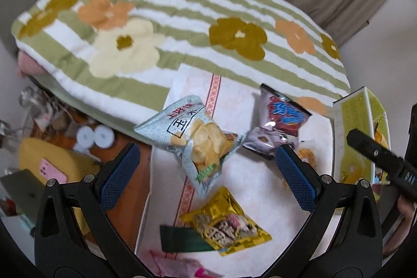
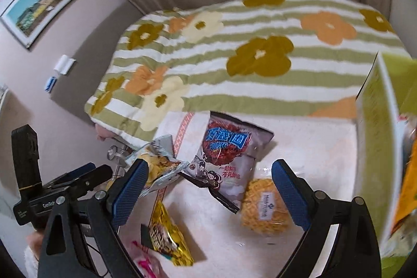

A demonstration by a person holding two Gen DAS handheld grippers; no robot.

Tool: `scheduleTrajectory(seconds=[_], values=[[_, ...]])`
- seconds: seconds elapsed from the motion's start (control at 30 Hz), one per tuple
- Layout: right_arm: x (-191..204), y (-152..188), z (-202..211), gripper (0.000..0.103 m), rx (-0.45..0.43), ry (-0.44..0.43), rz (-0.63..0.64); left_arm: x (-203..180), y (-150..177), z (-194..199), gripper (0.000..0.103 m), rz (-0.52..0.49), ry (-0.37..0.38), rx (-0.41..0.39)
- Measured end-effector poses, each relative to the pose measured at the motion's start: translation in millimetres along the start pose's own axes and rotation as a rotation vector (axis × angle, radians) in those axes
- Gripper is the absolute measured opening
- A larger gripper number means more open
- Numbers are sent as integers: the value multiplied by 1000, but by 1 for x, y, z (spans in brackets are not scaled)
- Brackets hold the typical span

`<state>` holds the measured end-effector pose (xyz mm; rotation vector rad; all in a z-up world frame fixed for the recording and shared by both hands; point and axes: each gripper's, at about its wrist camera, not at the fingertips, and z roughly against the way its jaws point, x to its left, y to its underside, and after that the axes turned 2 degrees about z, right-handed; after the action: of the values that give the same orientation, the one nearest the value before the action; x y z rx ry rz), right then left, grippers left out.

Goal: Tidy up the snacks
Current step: 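Grasp the pale green chip bag with the left tool while the right tool grasps the purple bag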

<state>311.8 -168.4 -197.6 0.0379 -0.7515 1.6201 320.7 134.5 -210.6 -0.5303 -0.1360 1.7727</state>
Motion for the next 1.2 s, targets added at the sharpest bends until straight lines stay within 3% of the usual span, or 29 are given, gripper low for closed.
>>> scheduleTrajectory(seconds=[0.2,0.43,0.5,0.57,0.67,0.9,1.2], values=[[-7,2,-35,94,65,22,-69,8,-10,-47,101,51,-32,75],[-15,1,-66,94,105,20,-68,17,-16,-80,93,113,-57,121],[-14,0,-69,94,93,8,-56,17,-19,-88,86,129,-50,132],[-14,0,-73,94,86,-2,-58,16,-21,-98,71,140,-43,151],[-18,-1,-80,94,89,-21,-73,11,-20,-108,65,129,-44,173],[-23,-7,-92,94,122,-11,-72,1,-15,-112,54,50,-73,158],[-29,-8,-98,94,151,-20,-94,4,-18,-94,52,46,-68,112]])
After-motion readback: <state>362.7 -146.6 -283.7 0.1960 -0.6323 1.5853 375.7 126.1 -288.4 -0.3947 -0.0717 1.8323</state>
